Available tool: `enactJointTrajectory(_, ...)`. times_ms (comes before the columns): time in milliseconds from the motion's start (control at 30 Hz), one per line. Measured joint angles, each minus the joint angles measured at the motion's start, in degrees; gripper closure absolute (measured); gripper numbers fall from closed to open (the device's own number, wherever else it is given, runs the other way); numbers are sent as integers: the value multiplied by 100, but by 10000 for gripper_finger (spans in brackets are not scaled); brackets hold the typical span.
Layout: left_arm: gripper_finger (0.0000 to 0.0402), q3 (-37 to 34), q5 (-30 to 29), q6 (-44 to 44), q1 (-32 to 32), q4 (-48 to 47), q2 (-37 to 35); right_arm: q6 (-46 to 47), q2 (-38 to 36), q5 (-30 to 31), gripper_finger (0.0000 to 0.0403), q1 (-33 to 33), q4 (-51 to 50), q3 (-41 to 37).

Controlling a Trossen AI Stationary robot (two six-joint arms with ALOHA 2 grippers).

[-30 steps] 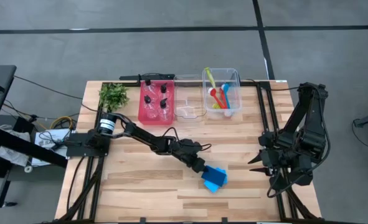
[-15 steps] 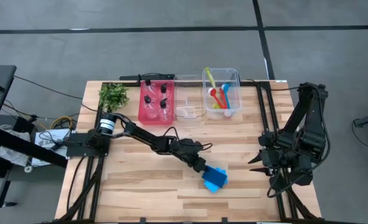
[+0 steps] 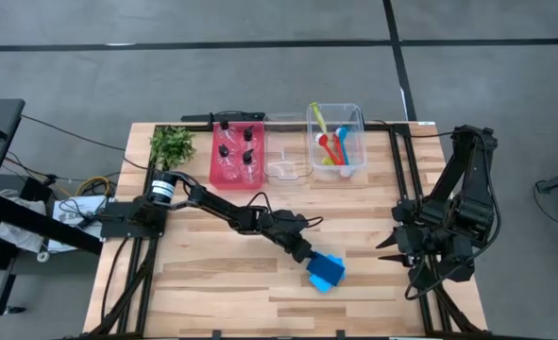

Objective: Pick & Place Kitchen Sink Supplies
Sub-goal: Put the blue sponge into the transparent bin

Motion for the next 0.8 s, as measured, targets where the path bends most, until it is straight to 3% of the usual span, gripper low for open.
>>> enactJointTrajectory(200, 390, 0, 2, 4, -2, 65, -2, 0, 0, 0, 288, 0, 2, 0)
enactJointTrajectory(800, 387, 0, 48, 6, 0, 673, -11, 2, 0, 0, 288, 0, 9, 0)
